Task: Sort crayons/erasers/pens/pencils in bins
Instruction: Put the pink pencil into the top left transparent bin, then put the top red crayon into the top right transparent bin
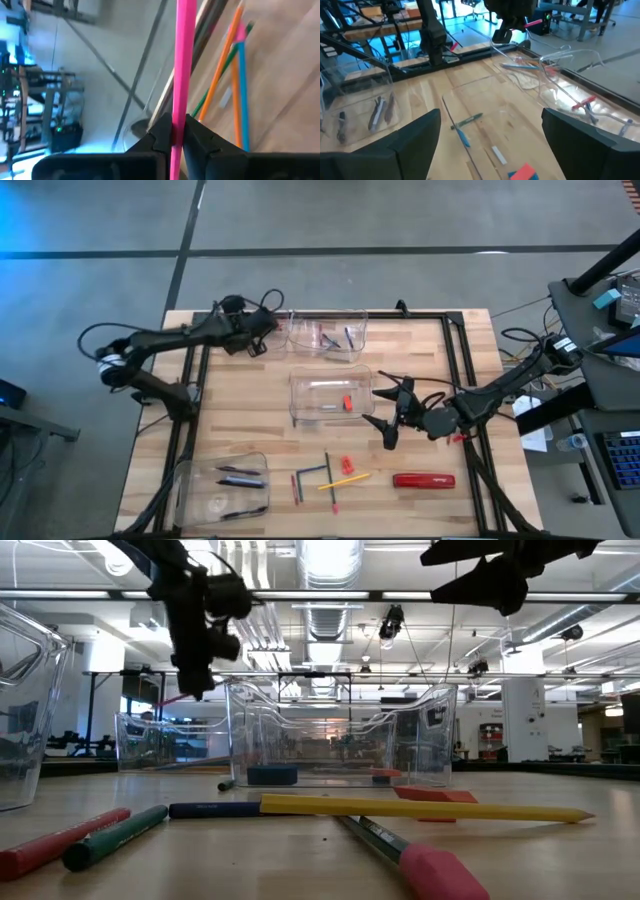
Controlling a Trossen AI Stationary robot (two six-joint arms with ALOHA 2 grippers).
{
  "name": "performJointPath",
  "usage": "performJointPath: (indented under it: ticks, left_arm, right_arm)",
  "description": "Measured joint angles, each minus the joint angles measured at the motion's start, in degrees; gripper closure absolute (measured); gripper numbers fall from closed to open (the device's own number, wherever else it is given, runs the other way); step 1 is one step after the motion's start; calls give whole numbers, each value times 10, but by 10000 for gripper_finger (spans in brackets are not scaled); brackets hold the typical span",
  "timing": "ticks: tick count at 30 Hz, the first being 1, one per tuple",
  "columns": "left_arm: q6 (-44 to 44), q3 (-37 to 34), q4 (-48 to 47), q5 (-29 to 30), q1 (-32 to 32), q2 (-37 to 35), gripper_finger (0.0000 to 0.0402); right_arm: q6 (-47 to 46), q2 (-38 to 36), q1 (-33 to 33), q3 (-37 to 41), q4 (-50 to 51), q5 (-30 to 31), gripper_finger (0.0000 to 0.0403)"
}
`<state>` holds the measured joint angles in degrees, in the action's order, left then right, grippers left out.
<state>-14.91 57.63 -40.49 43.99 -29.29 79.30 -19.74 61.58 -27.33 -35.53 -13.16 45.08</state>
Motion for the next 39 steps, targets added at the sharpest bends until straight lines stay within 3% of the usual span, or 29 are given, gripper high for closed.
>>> performJointPath:
  ticks: [4, 11, 15, 18, 20, 26, 29, 32, 36, 39]
  left_arm:
    - [-7, 0, -8, -10, -37, 31, 363]
    - [-3, 4, -13, -32, -52, 41, 209]
    - [60, 18, -14, -64, -33, 2, 146]
    - [118, 12, 15, -172, 2, -52, 137]
    - [171, -3, 46, -215, 39, -86, 139]
    - [283, -72, 118, -139, 182, -152, 162]
    - [317, -116, 238, -120, 252, -168, 173]
    - [302, -170, 406, -120, 312, -171, 181]
    - [236, -233, 629, -119, 354, -162, 187]
    - [205, -260, 715, -119, 358, -153, 187]
  right_arm:
    - [-3, 0, 0, 0, 15, 0, 69]
    - [-2, 0, 1, 0, 21, 6, 69]
    - [-2, 0, 1, 0, 29, 15, 73]
    - [-2, 0, 2, 0, 34, 16, 73]
    - [-2, 0, 2, 0, 35, 16, 73]
    - [-21, -2, 2, 0, 78, 16, 74]
    - [-125, -14, 4, -16, 192, 14, 74]
    - [-300, -23, 15, -51, 411, -10, 74]
    - [-534, -15, 24, -70, 683, -105, 74]
    - [-628, -11, 24, -59, 764, -194, 74]
